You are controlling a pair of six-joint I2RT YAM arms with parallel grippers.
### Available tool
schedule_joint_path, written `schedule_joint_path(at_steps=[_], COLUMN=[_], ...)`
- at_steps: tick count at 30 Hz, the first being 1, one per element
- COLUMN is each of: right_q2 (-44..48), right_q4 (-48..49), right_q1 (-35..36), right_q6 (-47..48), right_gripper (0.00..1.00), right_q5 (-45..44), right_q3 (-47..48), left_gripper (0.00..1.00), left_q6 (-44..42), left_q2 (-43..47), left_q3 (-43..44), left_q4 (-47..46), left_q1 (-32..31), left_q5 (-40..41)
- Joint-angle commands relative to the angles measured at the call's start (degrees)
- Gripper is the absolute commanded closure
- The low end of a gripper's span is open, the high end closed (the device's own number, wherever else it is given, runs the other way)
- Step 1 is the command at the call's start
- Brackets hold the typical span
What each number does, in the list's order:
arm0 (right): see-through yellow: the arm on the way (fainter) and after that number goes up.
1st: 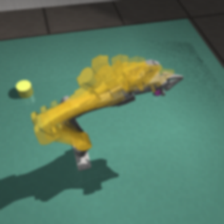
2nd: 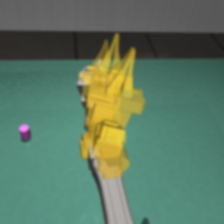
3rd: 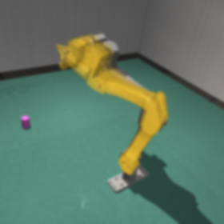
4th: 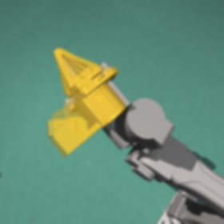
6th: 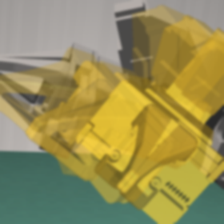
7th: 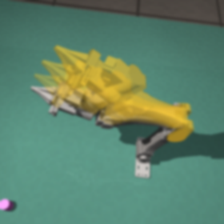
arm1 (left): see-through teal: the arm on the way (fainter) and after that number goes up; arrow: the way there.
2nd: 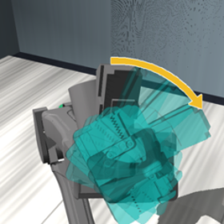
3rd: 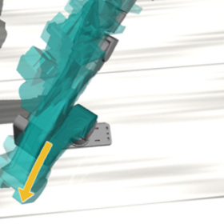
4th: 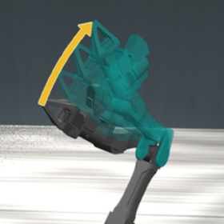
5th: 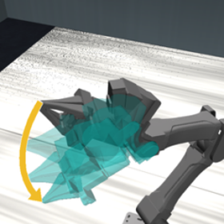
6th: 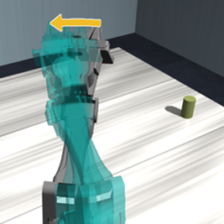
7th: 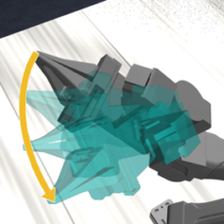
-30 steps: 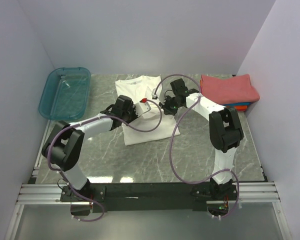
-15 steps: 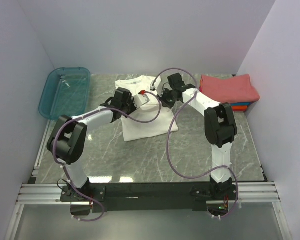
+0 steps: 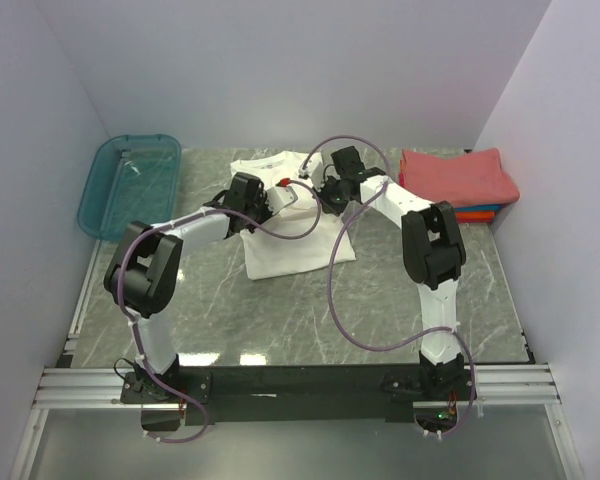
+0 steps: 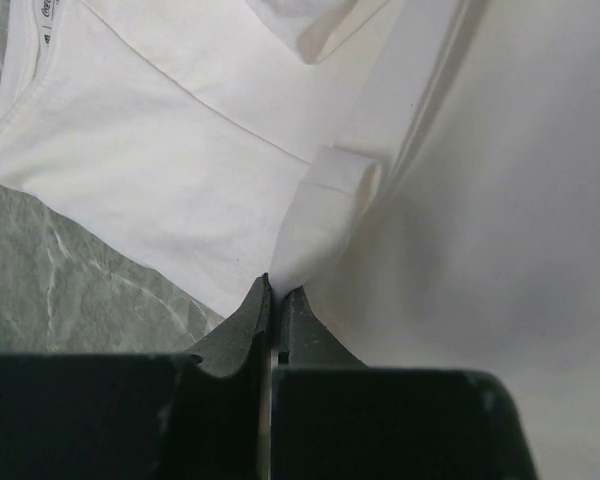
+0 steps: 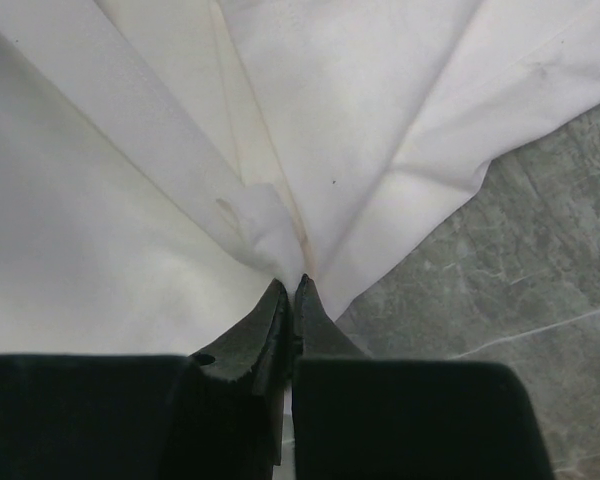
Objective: Fold and stack the t-shirts
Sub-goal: Fold the tshirt
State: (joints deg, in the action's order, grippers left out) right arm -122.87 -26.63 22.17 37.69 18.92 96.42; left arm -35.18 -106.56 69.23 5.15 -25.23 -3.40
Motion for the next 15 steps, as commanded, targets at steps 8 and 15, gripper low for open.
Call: schedule_joint_path(at_steps=[8, 15], right_q2=[-0.6, -1.5], right_q4=[1.9, 2.2], right_q1=[-0.3, -0.3], right_q6=[-2.6, -3.1], right_gripper=[1.0, 1.0], right_q5=[-1.9, -2.5], right_q3=[3.9, 5.3], left_gripper=[1.0, 1.0], left_q6=[-0.7, -1.1], left_q2=[-1.1, -2.5], left_q3=[3.0, 5.4], left_q4=[-2.2, -1.5], left_q1=[1.3, 1.5], left_q5=[-1.2, -0.9])
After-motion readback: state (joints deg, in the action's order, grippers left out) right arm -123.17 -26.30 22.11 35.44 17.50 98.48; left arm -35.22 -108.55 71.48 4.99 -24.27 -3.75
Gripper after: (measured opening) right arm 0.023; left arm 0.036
